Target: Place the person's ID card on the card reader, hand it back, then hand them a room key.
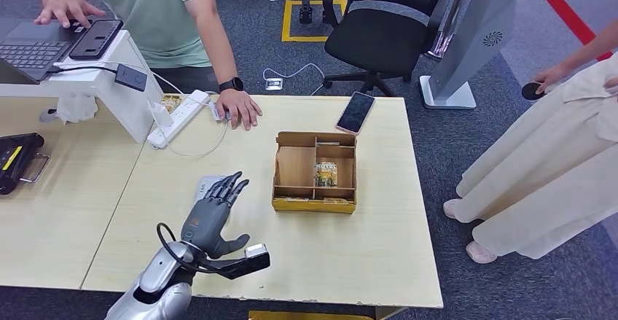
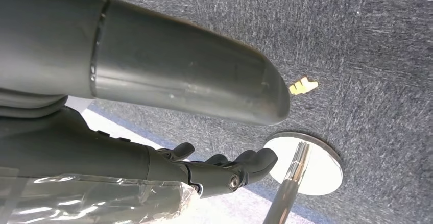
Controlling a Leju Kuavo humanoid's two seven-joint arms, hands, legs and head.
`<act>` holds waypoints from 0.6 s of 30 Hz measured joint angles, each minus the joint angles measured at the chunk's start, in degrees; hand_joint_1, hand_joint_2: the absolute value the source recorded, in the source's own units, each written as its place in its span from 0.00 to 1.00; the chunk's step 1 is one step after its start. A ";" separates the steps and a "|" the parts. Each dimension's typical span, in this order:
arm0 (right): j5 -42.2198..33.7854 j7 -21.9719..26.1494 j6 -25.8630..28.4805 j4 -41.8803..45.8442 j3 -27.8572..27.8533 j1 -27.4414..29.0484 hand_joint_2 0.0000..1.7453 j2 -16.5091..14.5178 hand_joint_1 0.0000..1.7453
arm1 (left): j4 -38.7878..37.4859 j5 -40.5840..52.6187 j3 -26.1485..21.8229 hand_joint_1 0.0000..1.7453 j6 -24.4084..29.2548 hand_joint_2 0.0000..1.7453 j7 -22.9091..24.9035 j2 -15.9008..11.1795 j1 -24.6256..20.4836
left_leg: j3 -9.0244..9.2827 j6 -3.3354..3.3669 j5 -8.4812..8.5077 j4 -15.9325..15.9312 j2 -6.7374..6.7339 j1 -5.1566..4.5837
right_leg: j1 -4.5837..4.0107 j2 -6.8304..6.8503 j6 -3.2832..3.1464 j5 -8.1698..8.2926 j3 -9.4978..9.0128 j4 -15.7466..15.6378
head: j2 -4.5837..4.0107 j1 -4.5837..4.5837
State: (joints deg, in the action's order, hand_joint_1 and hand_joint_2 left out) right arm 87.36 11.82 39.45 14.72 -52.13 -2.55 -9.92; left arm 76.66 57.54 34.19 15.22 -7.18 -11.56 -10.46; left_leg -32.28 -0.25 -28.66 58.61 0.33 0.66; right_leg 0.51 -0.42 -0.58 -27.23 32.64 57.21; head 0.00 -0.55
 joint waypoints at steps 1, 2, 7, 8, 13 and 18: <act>0.00 0.03 0.00 0.02 -0.01 -0.01 0.00 0.00 0.00 | -0.39 0.22 -0.14 0.00 0.10 0.00 0.05 0.00 -0.12 | 0.00 0.00 0.00 0.00 0.00 0.00 | 0.00 0.00 0.00 0.00 0.00 0.00 | 0.00 0.00; 0.00 0.03 0.00 0.03 -0.01 -0.01 0.00 0.00 0.00 | -0.78 0.38 -0.31 0.00 0.19 0.00 0.09 0.00 -0.23 | 0.00 0.00 0.00 0.00 0.00 0.00 | 0.00 0.00 0.00 0.00 0.00 0.00 | 0.00 0.00; 0.00 0.02 0.00 0.06 -0.04 -0.01 0.00 0.00 0.00 | -2.04 0.44 -1.40 0.00 0.37 0.00 0.14 0.13 -0.48 | 0.01 0.00 0.00 0.00 0.00 0.01 | 0.00 0.00 0.00 0.00 0.00 0.00 | 0.00 0.00; 0.00 0.03 0.00 0.06 -0.04 -0.01 0.00 0.00 0.00 | -2.20 0.43 -1.51 0.00 0.37 0.00 0.14 0.16 -0.51 | 0.00 0.00 0.00 0.00 0.00 0.01 | 0.00 0.00 0.00 0.00 0.00 0.00 | 0.00 0.00; 0.00 0.01 0.00 0.12 -0.04 -0.01 0.00 0.00 0.00 | -2.80 0.43 -1.68 0.00 0.37 0.25 0.14 0.25 -0.63 | 0.00 0.00 0.00 0.00 0.00 0.01 | 0.00 0.00 0.00 0.00 0.00 0.00 | 0.00 0.00; 0.00 -0.01 0.00 0.19 -0.07 0.01 0.00 0.00 0.00 | -2.88 0.53 -1.73 0.00 0.50 1.00 -0.42 0.51 -0.57 | 0.00 0.00 0.00 0.00 0.00 0.01 | 0.00 0.00 0.00 0.00 0.00 0.00 | 0.00 0.00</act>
State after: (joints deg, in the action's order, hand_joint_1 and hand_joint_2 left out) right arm 87.36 11.81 39.45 14.90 -52.20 -2.54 -9.92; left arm 73.78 58.07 32.46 15.72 -7.60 -11.05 -11.03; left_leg -32.28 -0.25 -28.66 58.61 0.33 0.66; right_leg 0.51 -0.42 -0.58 -27.23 32.64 57.21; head 0.00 -0.55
